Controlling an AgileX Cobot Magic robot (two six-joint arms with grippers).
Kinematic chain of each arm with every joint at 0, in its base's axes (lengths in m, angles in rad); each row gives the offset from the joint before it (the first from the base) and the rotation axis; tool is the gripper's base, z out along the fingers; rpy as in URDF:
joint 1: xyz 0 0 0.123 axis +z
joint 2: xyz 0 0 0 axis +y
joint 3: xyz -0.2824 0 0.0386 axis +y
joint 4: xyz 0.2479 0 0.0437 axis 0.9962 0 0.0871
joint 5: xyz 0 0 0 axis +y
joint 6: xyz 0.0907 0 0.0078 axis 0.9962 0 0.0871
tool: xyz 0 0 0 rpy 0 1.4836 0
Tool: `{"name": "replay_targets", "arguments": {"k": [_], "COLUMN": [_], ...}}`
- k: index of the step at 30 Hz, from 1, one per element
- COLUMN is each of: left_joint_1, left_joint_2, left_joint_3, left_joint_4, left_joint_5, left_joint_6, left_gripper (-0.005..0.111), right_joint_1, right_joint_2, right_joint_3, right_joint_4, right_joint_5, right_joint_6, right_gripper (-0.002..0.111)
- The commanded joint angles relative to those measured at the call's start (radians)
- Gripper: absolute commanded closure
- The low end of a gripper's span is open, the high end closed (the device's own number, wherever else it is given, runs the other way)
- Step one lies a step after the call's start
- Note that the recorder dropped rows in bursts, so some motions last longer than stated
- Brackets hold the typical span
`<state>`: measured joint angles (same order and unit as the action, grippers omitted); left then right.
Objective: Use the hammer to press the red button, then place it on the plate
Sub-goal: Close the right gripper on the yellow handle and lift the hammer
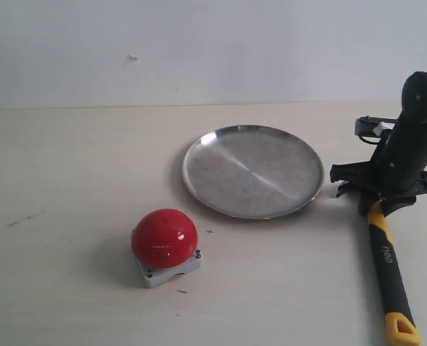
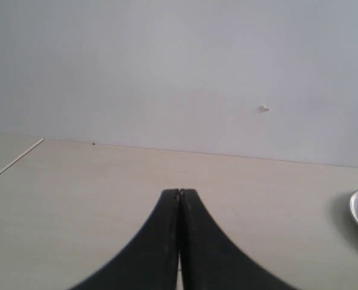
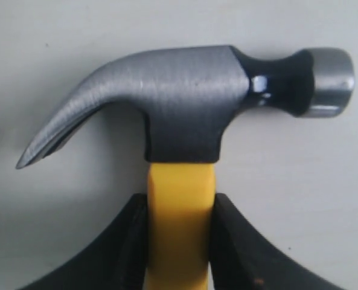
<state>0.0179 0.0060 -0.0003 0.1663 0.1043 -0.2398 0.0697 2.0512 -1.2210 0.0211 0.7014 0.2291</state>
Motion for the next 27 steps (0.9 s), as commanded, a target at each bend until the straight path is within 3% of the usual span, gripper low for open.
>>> {"name": "replay_targets", "arguments": {"k": [1, 13, 19, 23, 25, 27], "left_joint_1": [-0.004, -0.004, -0.004, -0.004, -0.004, -0.004], "left_joint_2": [-0.006, -0.006, -0.006, -0.006, -0.006, -0.006], "left_joint_3": [0.000, 0.000, 0.000, 0.000, 0.000, 0.000], "left_joint_4": [0.004, 0.004, 0.004, 0.004, 0.004, 0.004], "left_joint_5": [-0.001, -0.001, -0.001, -0.001, -0.001, -0.001], "left_joint_6": [0.001, 0.001, 0.001, 0.001, 0.001, 0.001], "left_gripper": [0.107, 0.107, 0.107, 0.107, 0.107, 0.107], "right_joint_1": [0.000, 0.000, 0.000, 0.000, 0.000, 0.000], "right_joint_2": [-0.063, -0.183, -0.339, -0.446, -0.462, -0.462], "right_joint_3": [0.008, 0.065, 0.283, 0.449, 0.518, 0.552], "right_joint_4": [0.110, 0.471, 1.165, 1.596, 1.723, 1.723], "right_joint_5": [0.009, 0.001, 0.032, 0.230, 0.387, 0.473], "right_joint_6": [-0.128, -0.495, -1.103, -1.461, -1.586, -1.634], "right_gripper": [0.108, 0.108, 0.108, 0.108, 0.108, 0.108]}}
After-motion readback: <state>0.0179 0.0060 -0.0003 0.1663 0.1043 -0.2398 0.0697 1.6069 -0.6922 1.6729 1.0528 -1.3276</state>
